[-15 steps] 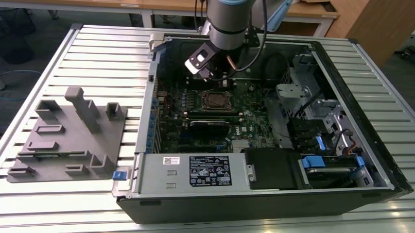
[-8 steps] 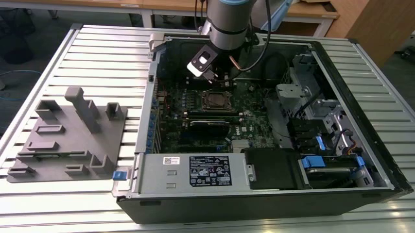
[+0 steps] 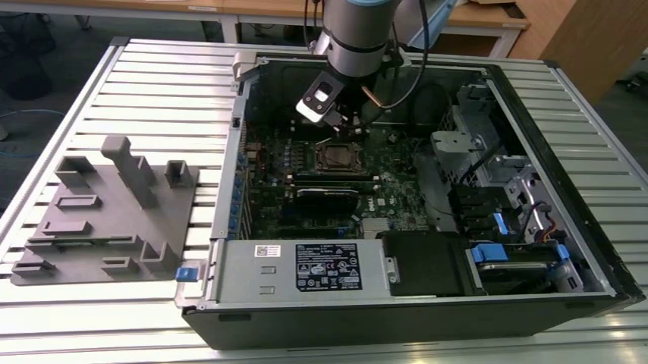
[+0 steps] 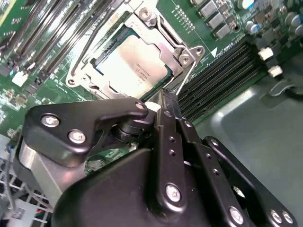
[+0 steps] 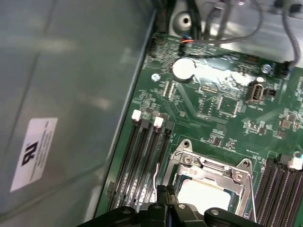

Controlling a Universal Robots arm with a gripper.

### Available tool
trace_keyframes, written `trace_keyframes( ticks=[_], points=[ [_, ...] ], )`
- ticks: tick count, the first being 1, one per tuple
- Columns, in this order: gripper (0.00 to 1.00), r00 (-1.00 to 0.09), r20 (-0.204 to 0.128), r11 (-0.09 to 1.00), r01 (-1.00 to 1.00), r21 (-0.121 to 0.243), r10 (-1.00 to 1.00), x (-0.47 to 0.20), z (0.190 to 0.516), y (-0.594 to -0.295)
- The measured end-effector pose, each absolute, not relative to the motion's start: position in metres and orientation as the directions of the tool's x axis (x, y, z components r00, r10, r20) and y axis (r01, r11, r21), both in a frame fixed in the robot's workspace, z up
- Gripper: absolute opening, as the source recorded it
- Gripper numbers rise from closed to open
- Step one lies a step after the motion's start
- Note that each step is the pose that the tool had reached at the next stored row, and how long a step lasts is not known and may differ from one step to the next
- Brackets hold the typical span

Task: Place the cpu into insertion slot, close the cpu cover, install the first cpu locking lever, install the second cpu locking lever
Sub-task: 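Install the first cpu locking lever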

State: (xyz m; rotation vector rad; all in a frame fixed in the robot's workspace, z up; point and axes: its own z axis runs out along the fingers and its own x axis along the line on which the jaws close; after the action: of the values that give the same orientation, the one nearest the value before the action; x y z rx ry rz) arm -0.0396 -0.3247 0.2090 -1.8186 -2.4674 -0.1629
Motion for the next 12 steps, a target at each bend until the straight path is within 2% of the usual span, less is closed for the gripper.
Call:
trace_keyframes(
  ticks=[12],
  points=[
    [0.10, -0.475, 0.121, 0.473, 0.880, 0.043, 0.872, -0.0396, 0.2110, -0.3247]
  ],
)
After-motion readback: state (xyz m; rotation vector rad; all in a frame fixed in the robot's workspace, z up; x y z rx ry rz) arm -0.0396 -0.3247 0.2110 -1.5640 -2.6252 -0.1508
